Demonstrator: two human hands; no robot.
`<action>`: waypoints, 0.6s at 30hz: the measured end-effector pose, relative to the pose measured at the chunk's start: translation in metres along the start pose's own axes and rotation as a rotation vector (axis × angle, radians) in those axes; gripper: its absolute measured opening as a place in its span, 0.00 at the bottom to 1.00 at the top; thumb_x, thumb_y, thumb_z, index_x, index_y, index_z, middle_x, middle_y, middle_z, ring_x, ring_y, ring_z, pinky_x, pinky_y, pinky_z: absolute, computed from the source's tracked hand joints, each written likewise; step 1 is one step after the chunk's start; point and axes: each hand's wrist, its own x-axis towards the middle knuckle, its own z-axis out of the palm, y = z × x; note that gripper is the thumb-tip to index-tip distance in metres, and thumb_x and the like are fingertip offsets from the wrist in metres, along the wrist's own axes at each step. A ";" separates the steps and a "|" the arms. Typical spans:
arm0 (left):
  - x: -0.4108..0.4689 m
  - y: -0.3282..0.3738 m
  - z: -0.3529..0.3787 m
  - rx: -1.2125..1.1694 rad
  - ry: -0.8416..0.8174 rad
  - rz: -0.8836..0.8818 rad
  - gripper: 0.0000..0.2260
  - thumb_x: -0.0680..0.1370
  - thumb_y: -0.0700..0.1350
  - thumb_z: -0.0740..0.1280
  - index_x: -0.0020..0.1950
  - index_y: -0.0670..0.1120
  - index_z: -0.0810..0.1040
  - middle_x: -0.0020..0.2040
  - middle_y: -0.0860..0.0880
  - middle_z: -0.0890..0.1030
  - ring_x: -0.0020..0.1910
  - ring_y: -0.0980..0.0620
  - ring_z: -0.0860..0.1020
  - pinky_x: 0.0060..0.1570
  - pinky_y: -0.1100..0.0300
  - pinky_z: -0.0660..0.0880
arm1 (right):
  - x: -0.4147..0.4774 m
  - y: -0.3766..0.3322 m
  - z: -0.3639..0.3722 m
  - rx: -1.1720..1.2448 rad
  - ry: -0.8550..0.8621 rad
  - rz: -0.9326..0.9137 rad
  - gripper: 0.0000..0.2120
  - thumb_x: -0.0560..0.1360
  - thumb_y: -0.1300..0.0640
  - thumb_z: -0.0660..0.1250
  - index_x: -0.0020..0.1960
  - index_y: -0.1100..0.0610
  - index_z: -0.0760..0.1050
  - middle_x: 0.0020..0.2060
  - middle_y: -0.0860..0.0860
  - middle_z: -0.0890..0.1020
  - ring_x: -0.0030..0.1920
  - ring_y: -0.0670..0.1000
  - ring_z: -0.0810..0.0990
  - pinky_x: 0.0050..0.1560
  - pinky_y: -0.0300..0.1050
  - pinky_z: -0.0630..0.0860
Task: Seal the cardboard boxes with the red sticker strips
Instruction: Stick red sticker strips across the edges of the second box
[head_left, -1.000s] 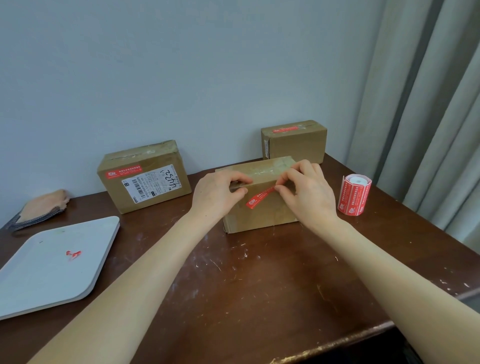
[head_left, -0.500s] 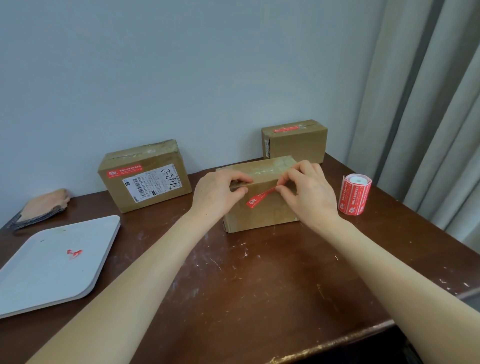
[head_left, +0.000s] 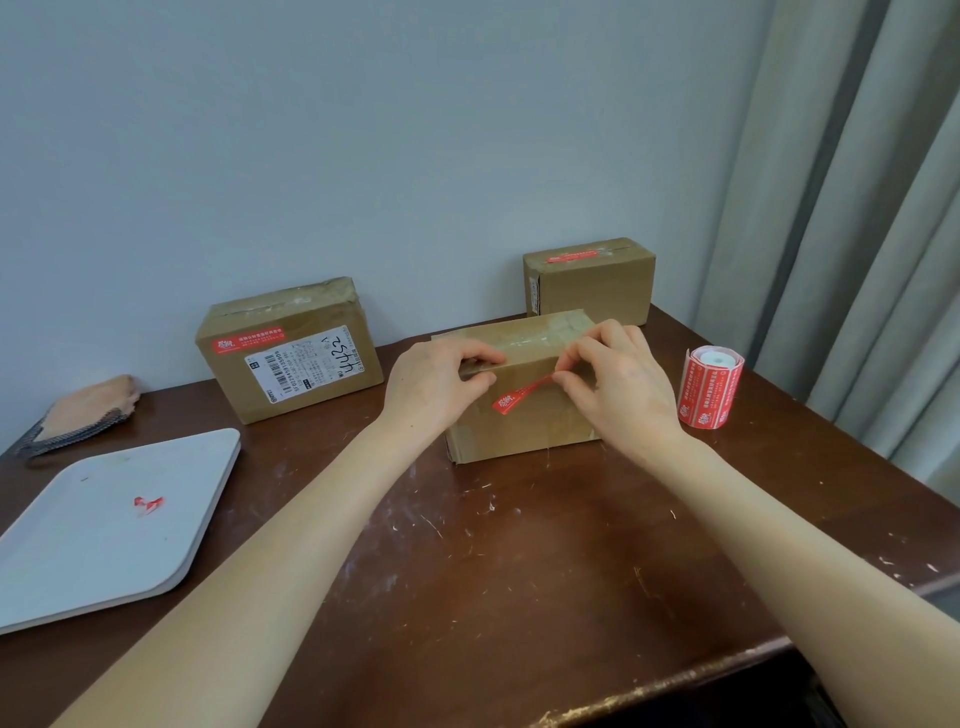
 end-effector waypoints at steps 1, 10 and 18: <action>0.000 0.000 0.000 0.002 -0.001 0.001 0.10 0.75 0.48 0.69 0.55 0.59 0.81 0.53 0.60 0.82 0.54 0.58 0.77 0.51 0.65 0.70 | 0.000 0.000 0.000 0.001 -0.004 0.002 0.06 0.75 0.52 0.68 0.46 0.53 0.79 0.48 0.49 0.74 0.56 0.50 0.69 0.44 0.47 0.74; -0.001 0.001 -0.002 -0.010 -0.001 0.003 0.10 0.75 0.47 0.69 0.55 0.58 0.81 0.53 0.59 0.82 0.54 0.59 0.77 0.50 0.66 0.69 | 0.001 0.001 -0.004 0.011 -0.013 -0.010 0.05 0.76 0.52 0.67 0.47 0.54 0.78 0.49 0.49 0.74 0.54 0.49 0.70 0.44 0.45 0.73; -0.001 0.002 -0.001 -0.013 -0.003 -0.002 0.11 0.75 0.47 0.69 0.55 0.58 0.81 0.53 0.59 0.82 0.54 0.59 0.77 0.51 0.66 0.70 | 0.000 -0.002 -0.003 0.029 -0.014 0.020 0.17 0.72 0.47 0.71 0.59 0.49 0.78 0.51 0.48 0.75 0.56 0.49 0.70 0.47 0.44 0.73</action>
